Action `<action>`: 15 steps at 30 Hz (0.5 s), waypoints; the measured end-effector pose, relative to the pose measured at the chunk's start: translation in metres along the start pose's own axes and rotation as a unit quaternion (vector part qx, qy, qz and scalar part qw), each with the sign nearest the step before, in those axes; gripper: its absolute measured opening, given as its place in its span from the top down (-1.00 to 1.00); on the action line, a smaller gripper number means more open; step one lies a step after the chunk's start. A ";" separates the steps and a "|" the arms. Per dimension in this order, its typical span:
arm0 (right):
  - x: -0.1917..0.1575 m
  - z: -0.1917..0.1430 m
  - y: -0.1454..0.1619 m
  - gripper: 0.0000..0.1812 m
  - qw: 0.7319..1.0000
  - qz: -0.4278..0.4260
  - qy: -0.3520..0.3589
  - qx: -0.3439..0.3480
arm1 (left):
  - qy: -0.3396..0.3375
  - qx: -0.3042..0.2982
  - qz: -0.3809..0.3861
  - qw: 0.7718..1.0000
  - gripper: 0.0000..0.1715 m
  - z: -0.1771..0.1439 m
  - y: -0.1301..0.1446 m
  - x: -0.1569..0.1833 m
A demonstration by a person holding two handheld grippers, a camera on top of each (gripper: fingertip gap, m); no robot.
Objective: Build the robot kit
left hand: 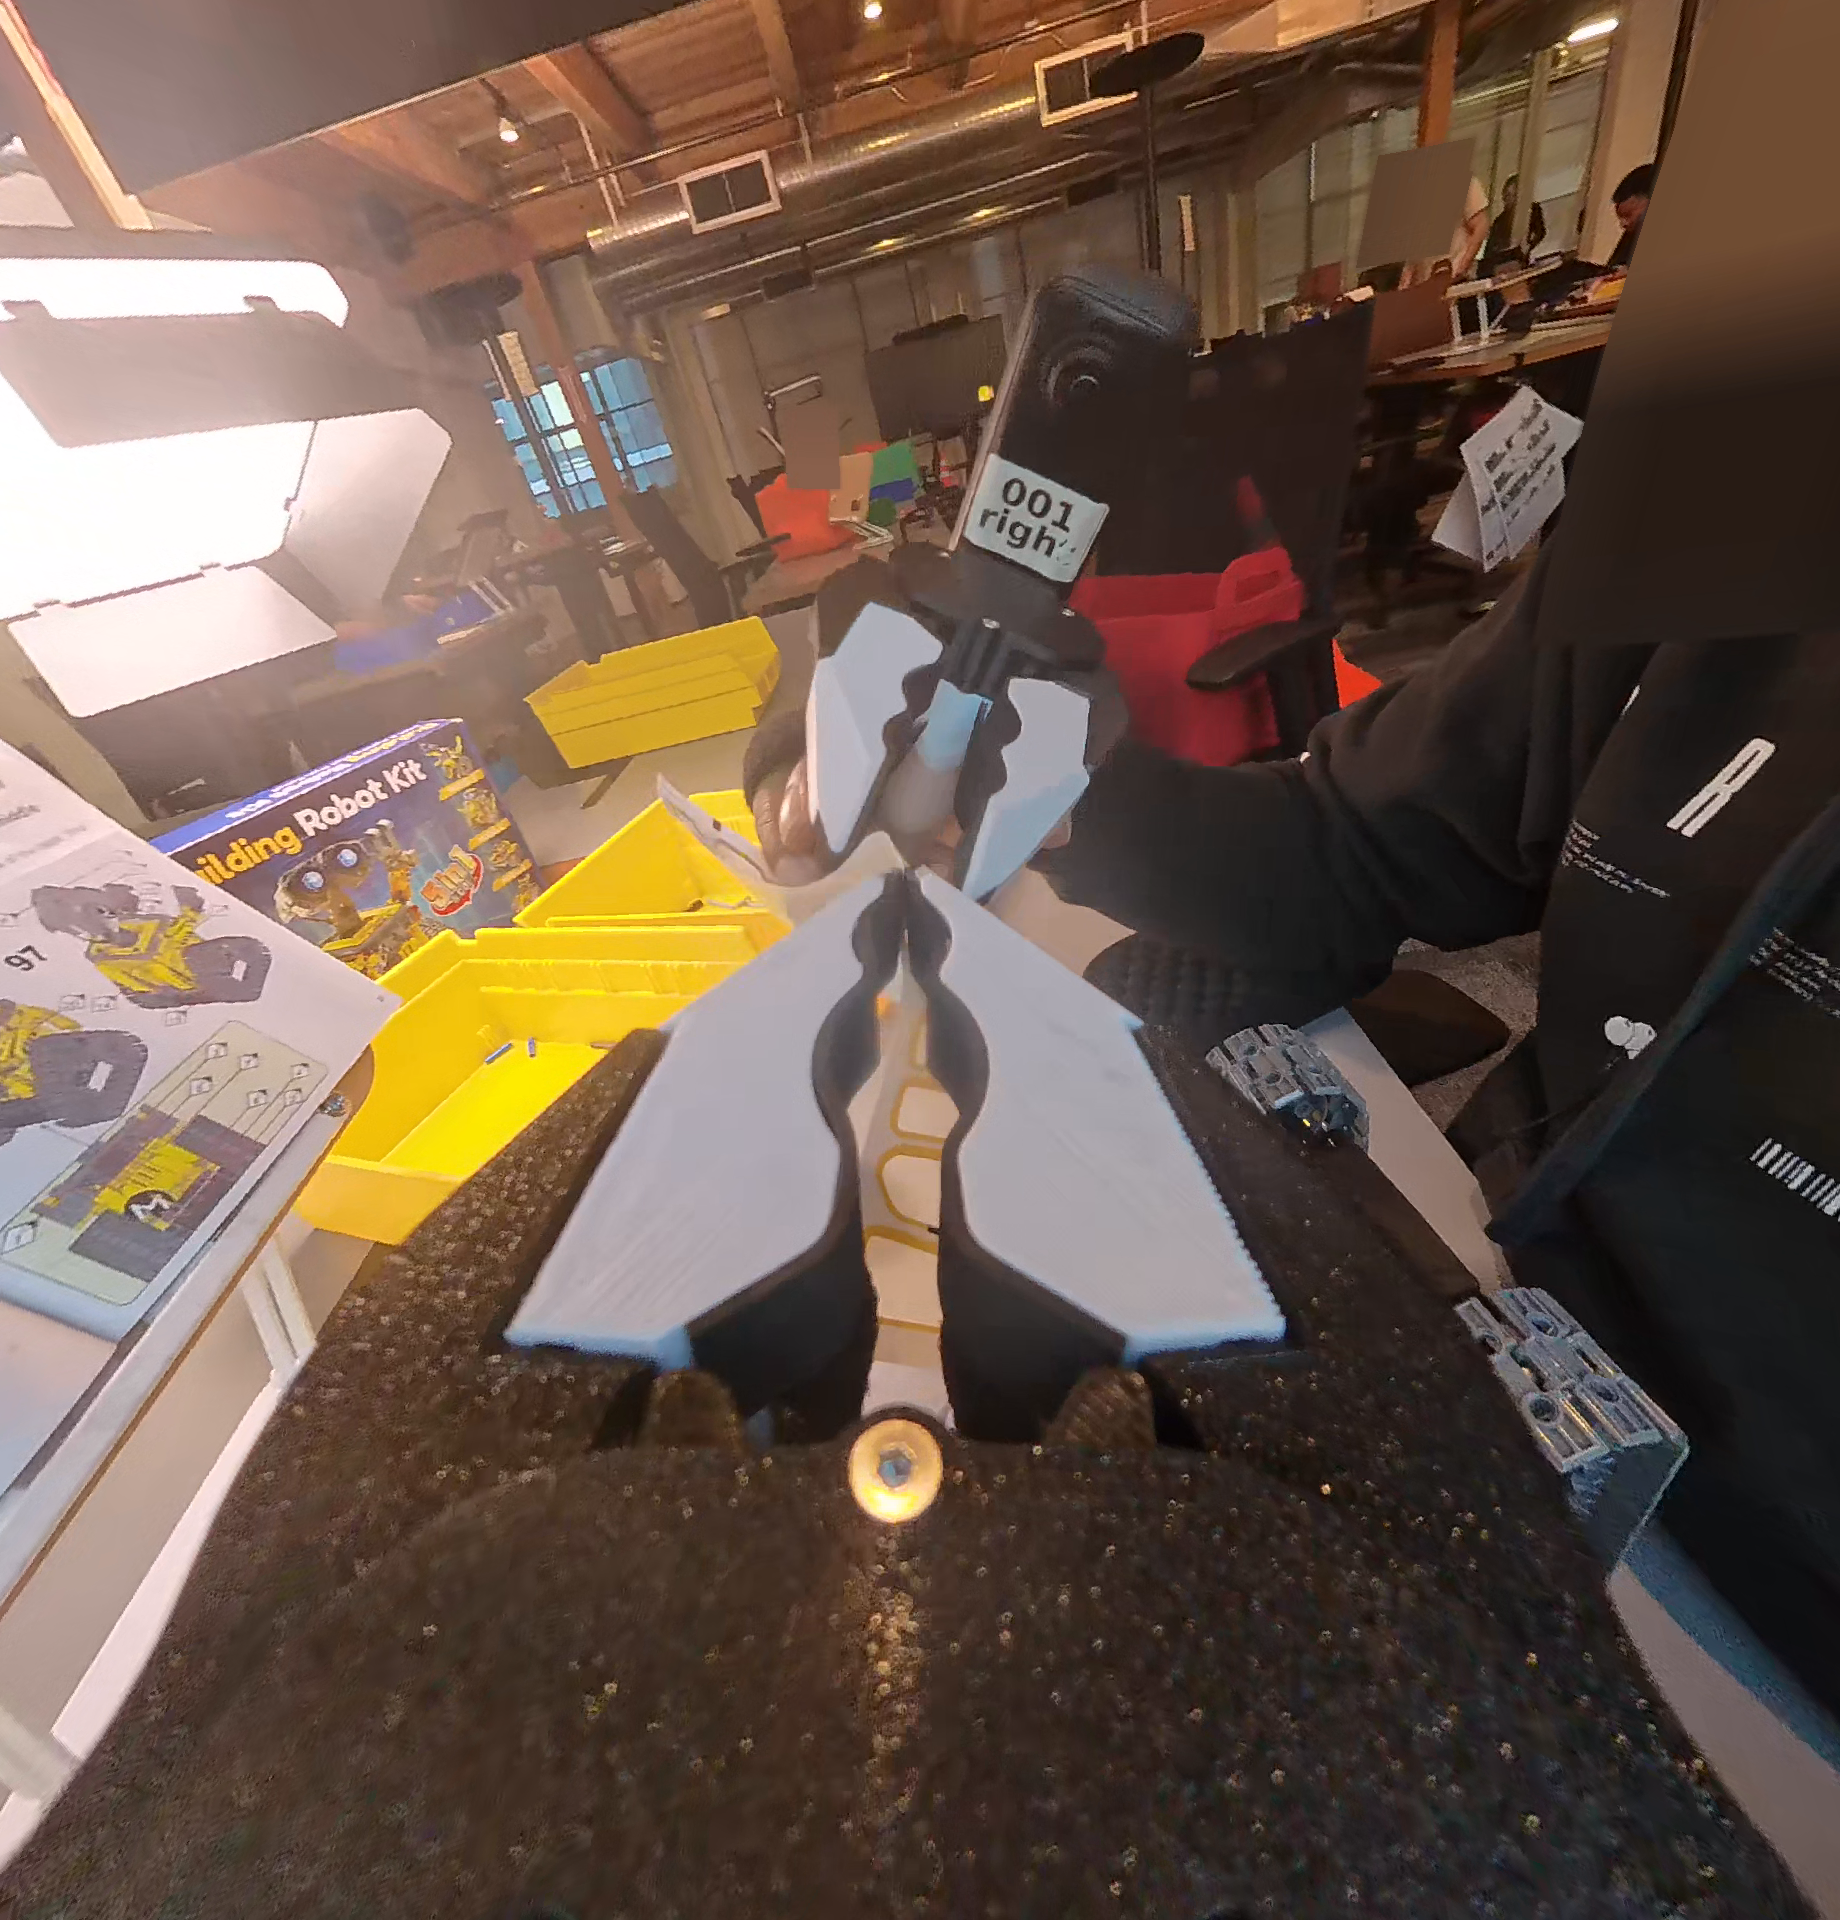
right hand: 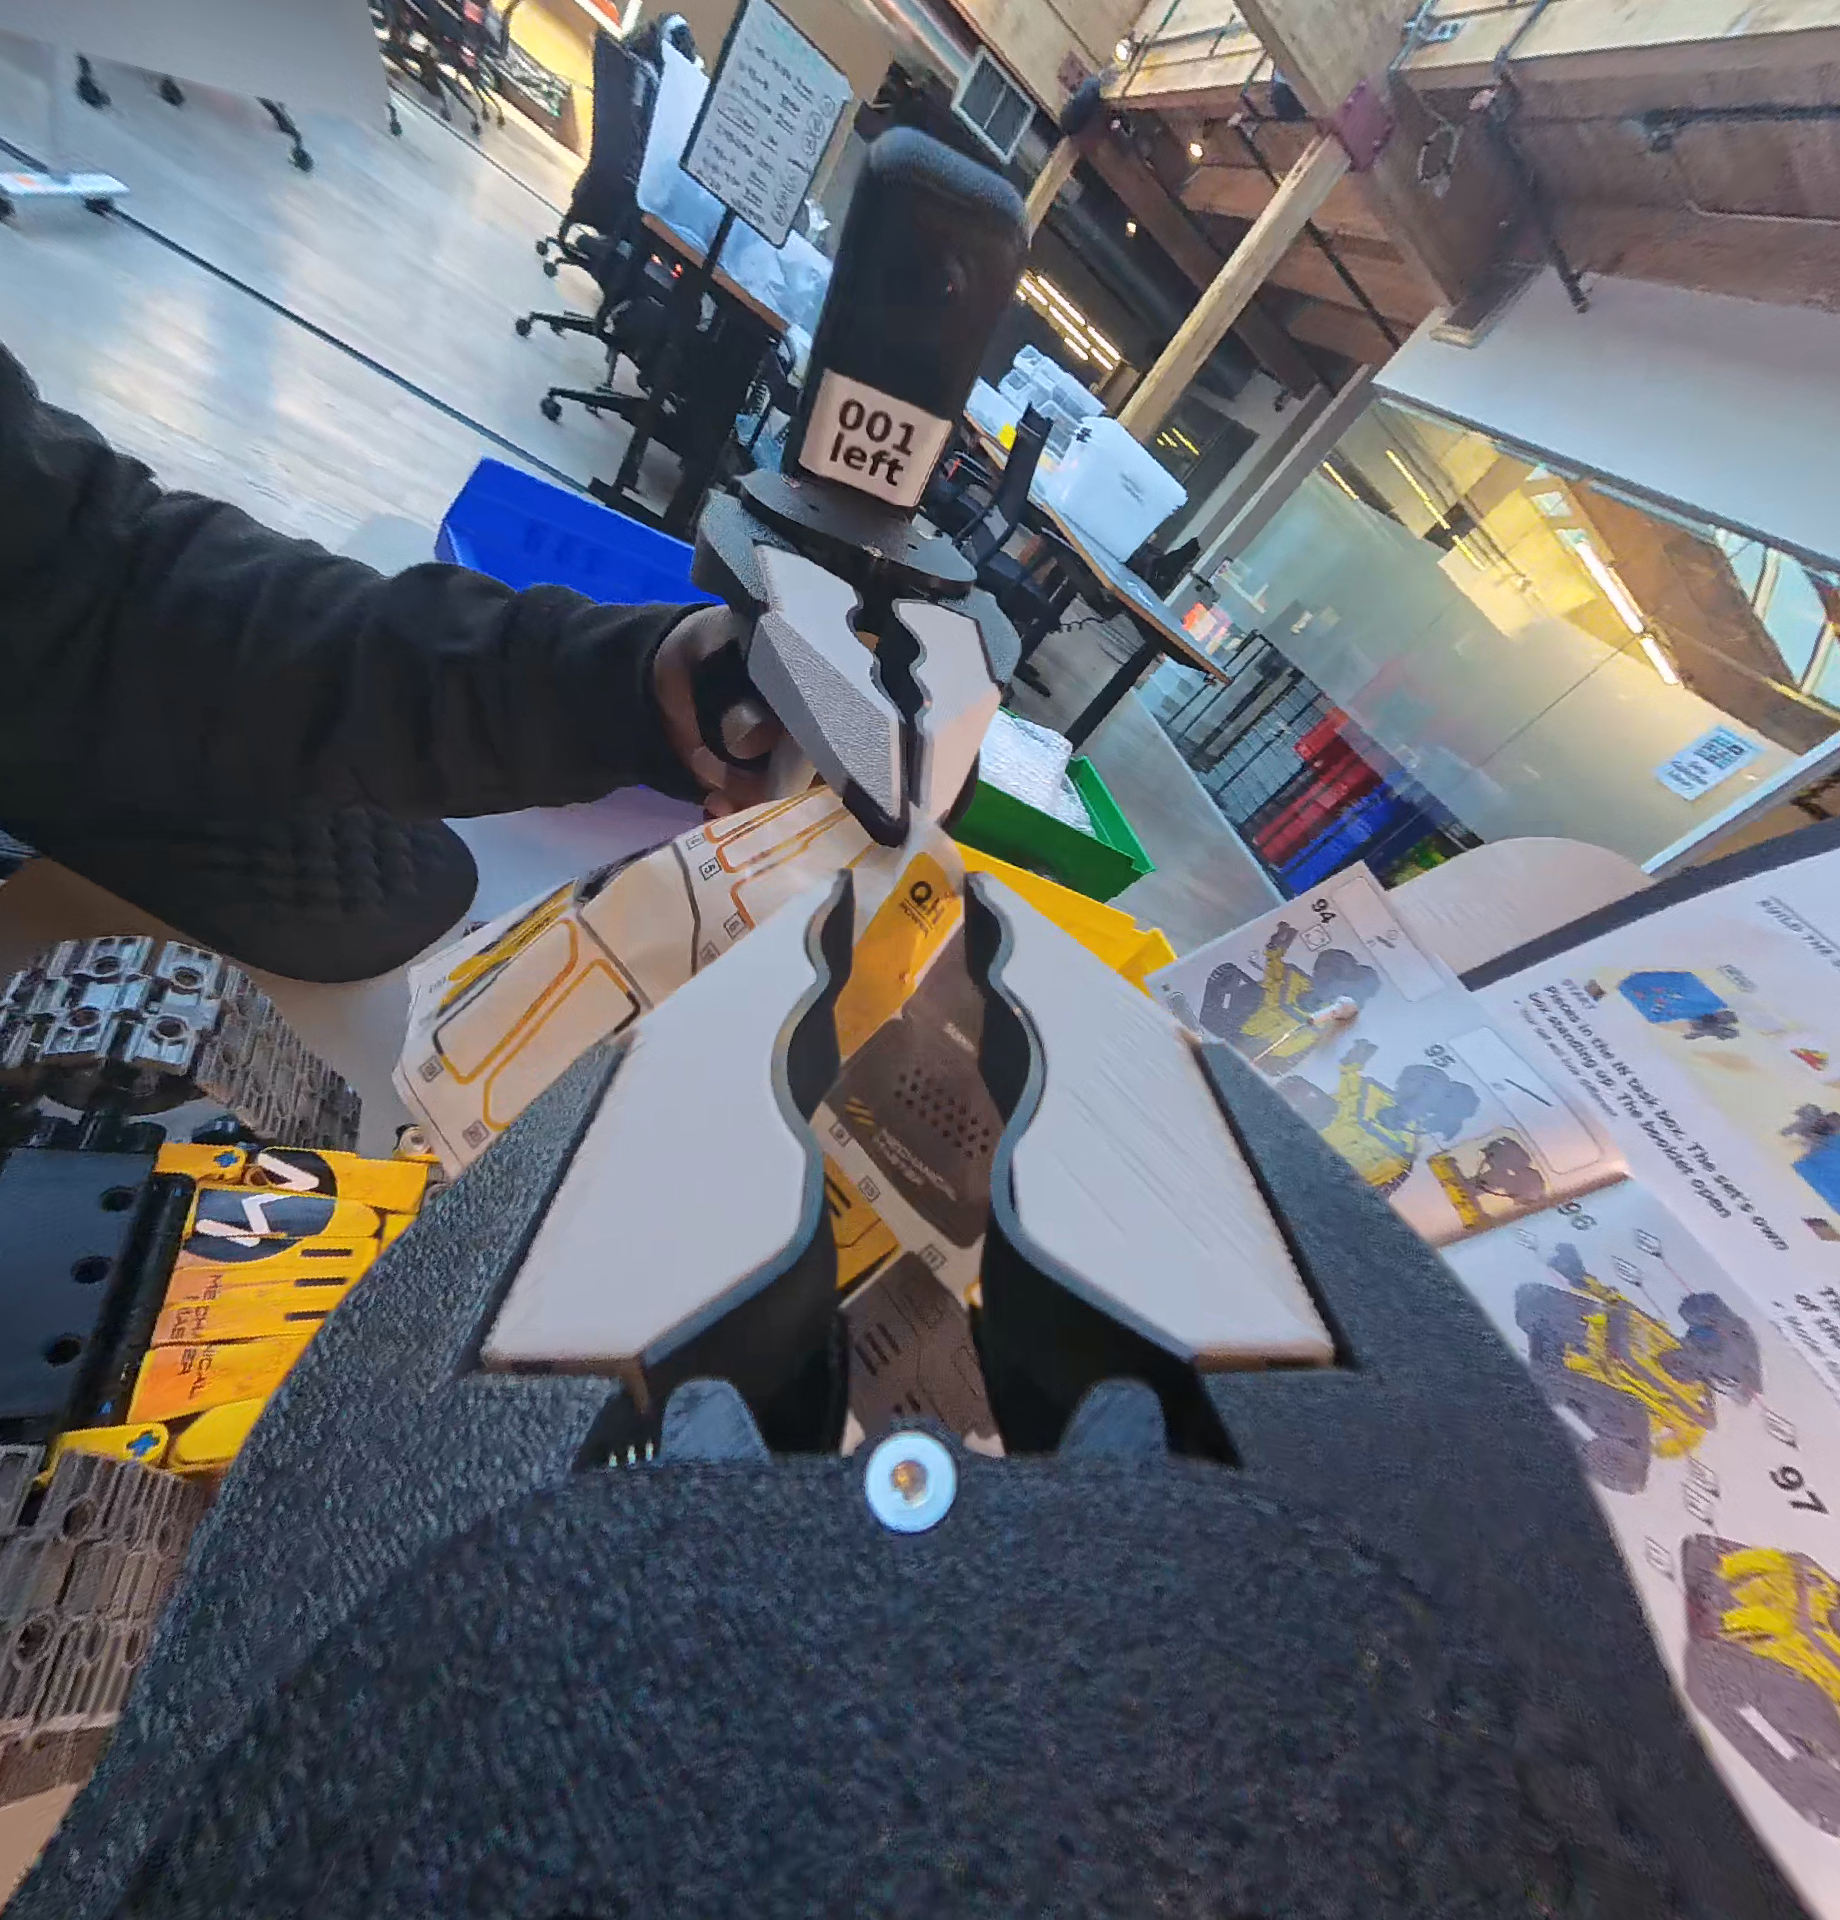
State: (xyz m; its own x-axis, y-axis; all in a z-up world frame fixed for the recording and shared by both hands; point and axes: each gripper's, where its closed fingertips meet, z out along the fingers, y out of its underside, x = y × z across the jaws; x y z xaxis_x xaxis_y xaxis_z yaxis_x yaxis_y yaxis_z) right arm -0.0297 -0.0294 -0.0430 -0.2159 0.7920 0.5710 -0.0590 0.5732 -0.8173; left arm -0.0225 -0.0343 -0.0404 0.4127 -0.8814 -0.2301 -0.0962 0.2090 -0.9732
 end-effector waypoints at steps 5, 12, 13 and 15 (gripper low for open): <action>0.004 0.001 0.004 0.85 0.999 -0.011 0.019 -0.027 | -0.013 0.002 0.002 1.000 1.00 -0.001 -0.001 -0.005; 0.000 0.002 0.001 0.91 0.999 0.037 -0.007 0.000 | -0.014 0.000 0.015 1.000 1.00 0.001 -0.002 -0.003; -0.001 0.002 0.000 0.91 0.999 0.044 -0.011 0.004 | -0.016 -0.002 0.017 1.000 1.00 0.001 -0.002 -0.003; -0.002 0.002 0.001 0.93 0.998 0.056 -0.020 0.005 | -0.024 -0.014 0.032 0.999 1.00 0.002 0.001 -0.003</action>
State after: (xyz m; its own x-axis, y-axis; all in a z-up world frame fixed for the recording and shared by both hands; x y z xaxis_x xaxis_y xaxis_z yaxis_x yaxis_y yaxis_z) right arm -0.0312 -0.0312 -0.0450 -0.2604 0.8417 0.4731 -0.0417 0.4797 -0.8764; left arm -0.0216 -0.0305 -0.0402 0.4481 -0.8451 -0.2916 -0.1484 0.2514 -0.9564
